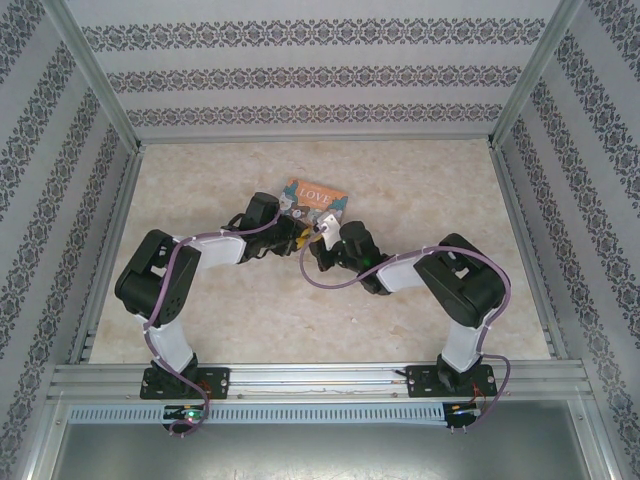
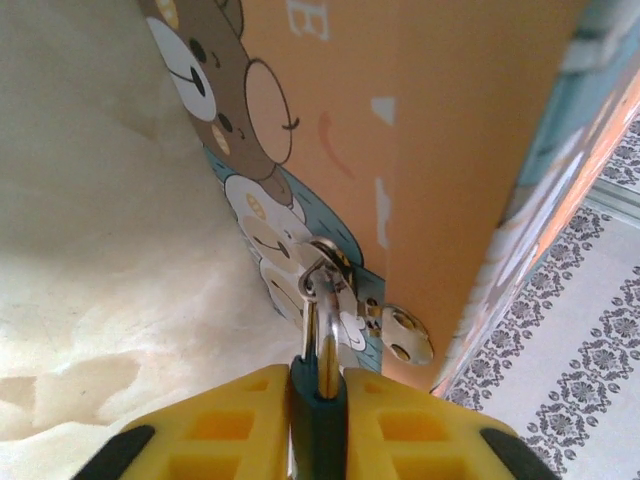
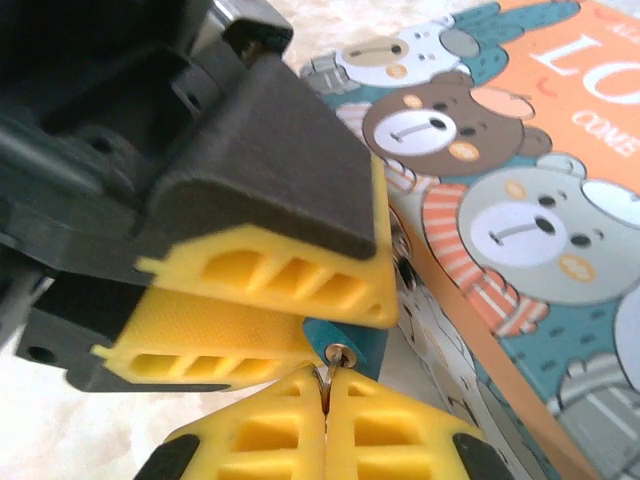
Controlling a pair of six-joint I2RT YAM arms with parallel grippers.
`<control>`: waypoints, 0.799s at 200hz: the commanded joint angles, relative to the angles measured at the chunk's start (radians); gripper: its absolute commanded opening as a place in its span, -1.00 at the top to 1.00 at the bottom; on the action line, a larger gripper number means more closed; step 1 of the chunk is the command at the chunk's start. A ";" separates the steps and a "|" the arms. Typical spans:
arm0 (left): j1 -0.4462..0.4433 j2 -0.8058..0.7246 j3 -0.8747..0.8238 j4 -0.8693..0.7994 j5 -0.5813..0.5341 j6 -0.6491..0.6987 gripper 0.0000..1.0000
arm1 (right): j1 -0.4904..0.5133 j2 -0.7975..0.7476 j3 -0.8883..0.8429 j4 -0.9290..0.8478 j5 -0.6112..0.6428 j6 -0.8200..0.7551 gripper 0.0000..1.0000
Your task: Unlock the padlock with the key
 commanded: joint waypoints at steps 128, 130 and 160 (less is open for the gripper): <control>0.024 -0.271 0.144 -0.380 -0.375 0.550 -0.03 | -0.172 0.001 -0.215 0.342 -0.096 0.427 1.00; 0.024 -0.275 0.145 -0.381 -0.383 0.560 -0.03 | -0.177 0.002 -0.218 0.345 -0.098 0.430 1.00; 0.024 -0.354 0.150 -0.403 -0.518 0.716 -0.08 | -0.241 0.005 -0.274 0.418 -0.134 0.502 1.00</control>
